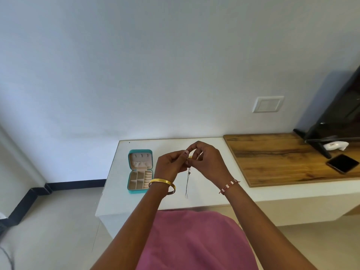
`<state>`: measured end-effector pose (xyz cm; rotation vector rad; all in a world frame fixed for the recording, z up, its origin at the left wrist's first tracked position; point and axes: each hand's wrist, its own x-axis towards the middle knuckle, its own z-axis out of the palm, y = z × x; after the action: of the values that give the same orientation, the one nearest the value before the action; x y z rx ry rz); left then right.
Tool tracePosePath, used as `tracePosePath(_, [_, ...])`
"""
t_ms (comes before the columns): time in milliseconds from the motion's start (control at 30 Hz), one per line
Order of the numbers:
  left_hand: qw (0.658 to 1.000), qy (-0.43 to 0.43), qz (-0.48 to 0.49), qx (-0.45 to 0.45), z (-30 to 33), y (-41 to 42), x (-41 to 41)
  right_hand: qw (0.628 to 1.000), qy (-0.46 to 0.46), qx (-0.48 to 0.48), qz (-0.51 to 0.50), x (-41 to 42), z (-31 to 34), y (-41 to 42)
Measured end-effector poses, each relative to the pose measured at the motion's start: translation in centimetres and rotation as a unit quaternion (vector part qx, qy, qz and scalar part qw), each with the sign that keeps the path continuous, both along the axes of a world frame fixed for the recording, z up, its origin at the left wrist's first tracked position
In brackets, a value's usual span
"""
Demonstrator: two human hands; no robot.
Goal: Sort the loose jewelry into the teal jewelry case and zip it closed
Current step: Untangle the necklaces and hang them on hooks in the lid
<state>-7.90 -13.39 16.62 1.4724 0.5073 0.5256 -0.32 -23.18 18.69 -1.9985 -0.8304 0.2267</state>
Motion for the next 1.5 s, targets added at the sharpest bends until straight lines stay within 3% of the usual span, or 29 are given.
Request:
tracePosePath(167, [1.0, 0.009, -0.017, -0.016, 1.0, -0.3, -0.5, 0.999, -0.046, 0.003, -0.015, -0.6, 0.0, -0.2])
tracePosePath(333, [1.0, 0.01, 0.002, -0.015, 1.5, -0.1, -1.0, 0.996, 0.068, 0.063, -0.016, -1.0, 0.1, -1.1])
tracePosePath(500, [0.995, 0.054, -0.019, 0.081, 1.9, 0.0, -1.3, 0.981, 0.181, 0.059, 0.027, -1.8, -0.3, -1.6])
tracePosePath(733, [0.989, 0.083, -0.017, 0.121, 1.8, 0.9, -1.8, 0.975, 0.201, 0.094, 0.018, -2.1, -0.7, -1.4])
tracePosePath(1000, [0.991, 0.094, 0.003, 0.099, 1.8, 1.4, -2.1, 0.979, 0.189, 0.079, 0.011, -1.4, -0.8, -1.7])
tracePosePath(1167, [0.995, 0.096, 0.02, 0.019, 1.9, 1.4, -2.4, 0.979, 0.191, 0.072, 0.014, -1.2, -1.2, -2.2])
tracePosePath(1400, [0.99, 0.143, 0.018, 0.015, 1.6, 1.5, -2.5, 0.982, 0.177, 0.064, 0.004, -0.8, -1.3, -2.9])
tracePosePath(1500, [0.99, 0.134, 0.025, -0.037, 1.8, 1.2, -2.4, 0.982, 0.176, 0.068, -0.011, -1.0, -1.2, -3.0])
